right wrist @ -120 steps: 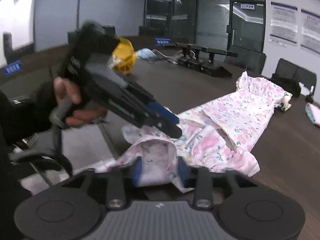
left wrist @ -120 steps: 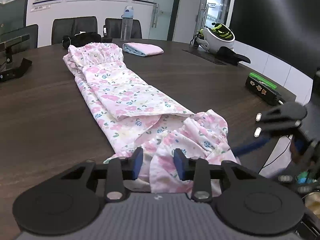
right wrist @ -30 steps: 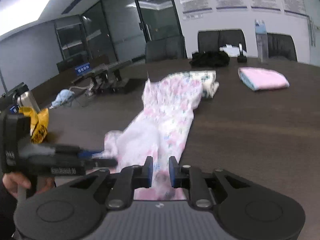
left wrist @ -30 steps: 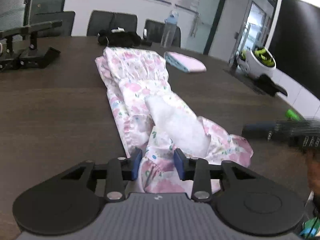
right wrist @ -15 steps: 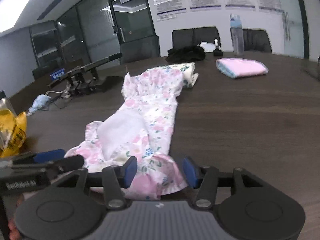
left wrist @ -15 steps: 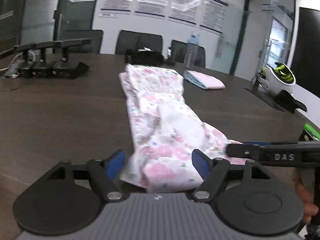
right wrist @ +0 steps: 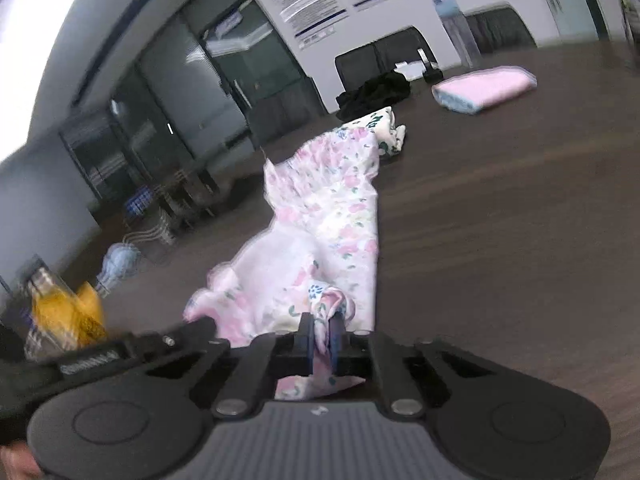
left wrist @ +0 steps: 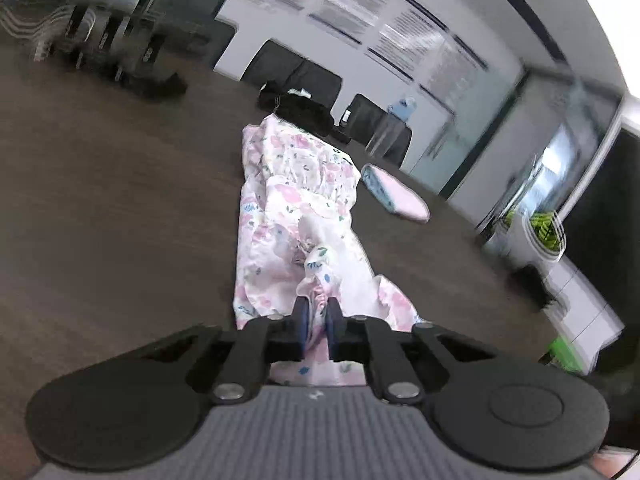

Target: Fold clothes

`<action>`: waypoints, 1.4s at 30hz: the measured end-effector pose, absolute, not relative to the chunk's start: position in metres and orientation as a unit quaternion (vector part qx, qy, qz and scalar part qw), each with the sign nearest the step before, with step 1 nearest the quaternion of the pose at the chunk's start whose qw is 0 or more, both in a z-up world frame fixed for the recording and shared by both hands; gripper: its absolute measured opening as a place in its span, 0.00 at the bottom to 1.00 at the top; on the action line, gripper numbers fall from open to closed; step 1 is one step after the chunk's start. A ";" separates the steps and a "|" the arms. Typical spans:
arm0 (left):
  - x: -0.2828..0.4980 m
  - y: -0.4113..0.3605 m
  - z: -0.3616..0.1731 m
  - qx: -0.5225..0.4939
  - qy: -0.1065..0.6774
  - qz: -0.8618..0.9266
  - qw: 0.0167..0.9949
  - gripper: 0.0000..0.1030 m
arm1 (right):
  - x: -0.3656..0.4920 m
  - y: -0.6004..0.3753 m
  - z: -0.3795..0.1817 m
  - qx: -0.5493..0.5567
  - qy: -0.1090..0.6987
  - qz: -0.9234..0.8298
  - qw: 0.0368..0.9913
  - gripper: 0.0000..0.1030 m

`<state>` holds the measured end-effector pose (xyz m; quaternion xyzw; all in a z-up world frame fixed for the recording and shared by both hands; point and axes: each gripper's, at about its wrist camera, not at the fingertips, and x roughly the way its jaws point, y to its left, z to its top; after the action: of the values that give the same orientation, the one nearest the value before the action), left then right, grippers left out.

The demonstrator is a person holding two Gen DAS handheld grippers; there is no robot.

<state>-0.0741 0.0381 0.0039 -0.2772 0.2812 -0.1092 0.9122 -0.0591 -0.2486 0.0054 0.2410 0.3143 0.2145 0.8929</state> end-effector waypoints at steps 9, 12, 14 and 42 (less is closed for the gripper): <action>-0.060 0.069 -0.023 -0.399 0.326 -0.107 0.851 0.18 | -0.048 -0.260 -0.006 0.299 0.352 0.207 0.862 0.18; -0.066 0.068 -0.014 -0.370 0.307 -0.101 0.871 0.41 | -0.060 -0.250 0.013 0.235 0.324 0.201 0.894 0.33; -0.072 0.063 -0.003 -0.339 0.285 -0.092 0.892 0.47 | -0.073 -0.240 0.028 0.173 0.296 0.192 0.920 0.42; -0.074 0.029 -0.007 -0.226 0.294 -0.064 0.926 0.21 | -0.065 -0.200 0.018 0.083 0.297 0.168 0.936 0.33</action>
<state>-0.0739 0.0293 -0.0066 -0.2265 0.2942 -0.0644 0.9263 -0.0648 -0.1997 0.0184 0.0835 0.2974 0.1684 0.9361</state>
